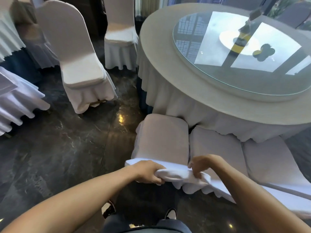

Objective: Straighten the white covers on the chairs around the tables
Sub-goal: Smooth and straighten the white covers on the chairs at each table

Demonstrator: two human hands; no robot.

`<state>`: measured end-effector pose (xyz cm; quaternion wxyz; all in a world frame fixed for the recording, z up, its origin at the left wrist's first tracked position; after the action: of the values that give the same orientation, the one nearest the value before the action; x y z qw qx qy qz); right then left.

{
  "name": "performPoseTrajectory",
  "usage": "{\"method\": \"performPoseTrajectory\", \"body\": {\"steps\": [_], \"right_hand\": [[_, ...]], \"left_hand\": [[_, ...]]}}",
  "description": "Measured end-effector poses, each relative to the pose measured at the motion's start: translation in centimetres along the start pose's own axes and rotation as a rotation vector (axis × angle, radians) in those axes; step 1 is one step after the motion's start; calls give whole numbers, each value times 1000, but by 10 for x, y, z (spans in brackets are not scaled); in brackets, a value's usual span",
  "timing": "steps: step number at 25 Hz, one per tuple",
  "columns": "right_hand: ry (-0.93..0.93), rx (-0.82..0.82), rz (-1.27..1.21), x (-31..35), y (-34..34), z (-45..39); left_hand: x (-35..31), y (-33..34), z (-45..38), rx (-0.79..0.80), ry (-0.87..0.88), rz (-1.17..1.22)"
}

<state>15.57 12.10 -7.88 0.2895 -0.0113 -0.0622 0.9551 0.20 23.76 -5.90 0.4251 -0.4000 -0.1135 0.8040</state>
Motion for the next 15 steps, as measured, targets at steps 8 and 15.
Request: {"method": "performPoseTrajectory", "body": {"steps": [8, 15], "right_hand": [[-72, -325, -129, 174, -148, 17], [-164, -412, 22, 333, -294, 33]], "left_hand": [[187, -91, 112, -45, -187, -182], [341, -215, 204, -354, -306, -249]]}}
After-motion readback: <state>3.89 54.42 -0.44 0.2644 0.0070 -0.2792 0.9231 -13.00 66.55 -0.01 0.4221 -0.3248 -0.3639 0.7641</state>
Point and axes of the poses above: each hand's wrist, its own z-axis away from the middle knuckle, its own y-axis out of the palm, x = y × z, the point moved 9 cm from there along -z, towards the middle knuckle, and after that the axes turned 12 degrees about x, right-handed, at the moved point
